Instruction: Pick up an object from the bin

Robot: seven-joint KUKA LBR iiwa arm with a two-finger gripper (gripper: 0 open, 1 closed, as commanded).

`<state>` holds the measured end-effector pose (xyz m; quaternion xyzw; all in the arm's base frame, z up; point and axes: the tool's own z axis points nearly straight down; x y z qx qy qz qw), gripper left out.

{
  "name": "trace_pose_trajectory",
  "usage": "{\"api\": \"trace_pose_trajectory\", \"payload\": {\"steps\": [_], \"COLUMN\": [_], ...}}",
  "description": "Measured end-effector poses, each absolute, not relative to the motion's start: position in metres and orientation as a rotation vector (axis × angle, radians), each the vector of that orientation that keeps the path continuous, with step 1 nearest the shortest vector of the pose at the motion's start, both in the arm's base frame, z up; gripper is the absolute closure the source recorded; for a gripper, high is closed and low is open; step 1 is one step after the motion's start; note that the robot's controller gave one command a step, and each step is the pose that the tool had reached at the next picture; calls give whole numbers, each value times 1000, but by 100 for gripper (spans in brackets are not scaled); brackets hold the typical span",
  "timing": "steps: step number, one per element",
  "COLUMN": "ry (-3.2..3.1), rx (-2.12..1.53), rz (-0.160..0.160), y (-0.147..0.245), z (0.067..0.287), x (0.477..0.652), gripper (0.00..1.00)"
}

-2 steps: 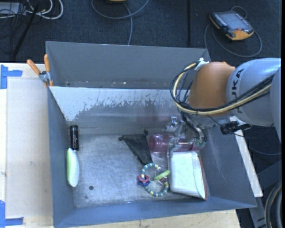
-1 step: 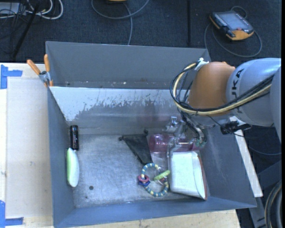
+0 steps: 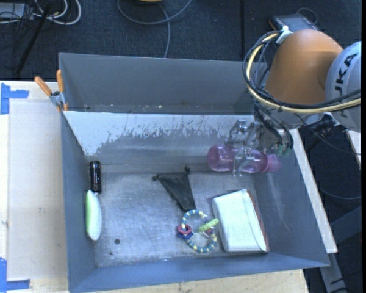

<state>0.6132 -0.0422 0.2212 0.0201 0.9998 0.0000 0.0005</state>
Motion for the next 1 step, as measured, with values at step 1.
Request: {"api": "trace_pose_trajectory", "payload": {"steps": [1], "ry": [3140], "rx": [63], "rz": [0], "y": [-42], "z": [221], "x": [613], "gripper": [100]}}
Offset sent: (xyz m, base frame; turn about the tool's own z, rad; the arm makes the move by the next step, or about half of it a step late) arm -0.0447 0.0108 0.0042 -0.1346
